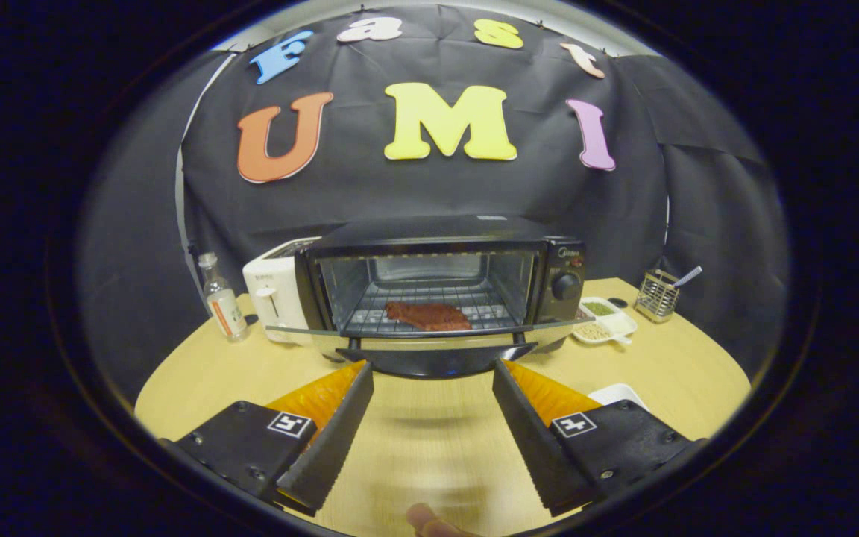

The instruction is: Open the toaster oven, put the food inside, and close the toaster oven door.

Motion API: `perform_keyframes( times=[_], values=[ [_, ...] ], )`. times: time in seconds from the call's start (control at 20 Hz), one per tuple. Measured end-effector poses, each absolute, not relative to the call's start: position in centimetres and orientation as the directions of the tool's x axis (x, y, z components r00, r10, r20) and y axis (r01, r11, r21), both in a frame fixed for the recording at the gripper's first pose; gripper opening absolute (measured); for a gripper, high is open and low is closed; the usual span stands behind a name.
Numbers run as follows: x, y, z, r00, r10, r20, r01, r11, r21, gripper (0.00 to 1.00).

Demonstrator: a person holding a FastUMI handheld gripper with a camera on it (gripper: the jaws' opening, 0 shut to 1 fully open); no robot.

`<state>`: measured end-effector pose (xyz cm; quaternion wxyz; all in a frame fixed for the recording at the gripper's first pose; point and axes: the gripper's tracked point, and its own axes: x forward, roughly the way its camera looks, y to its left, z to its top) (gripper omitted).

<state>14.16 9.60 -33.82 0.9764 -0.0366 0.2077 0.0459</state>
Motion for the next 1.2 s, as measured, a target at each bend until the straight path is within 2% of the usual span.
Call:
perform_keyframes(
  times=[0.55, 0.75, 1.2],
  values=[
    [18.6, 9.9, -31.9, 0.910, 0.056, -0.411, -0.101, 0.991, -0.090, 1.00],
    [14.9, 9.9, -26.7, 0.931, 0.103, -0.352, -0.135, 0.989, -0.068, 1.00],
    [2.4, 5.1, -10.2, 0.987, 0.125, -0.099, -0.131, 0.990, -0.058, 1.00]
  ],
)
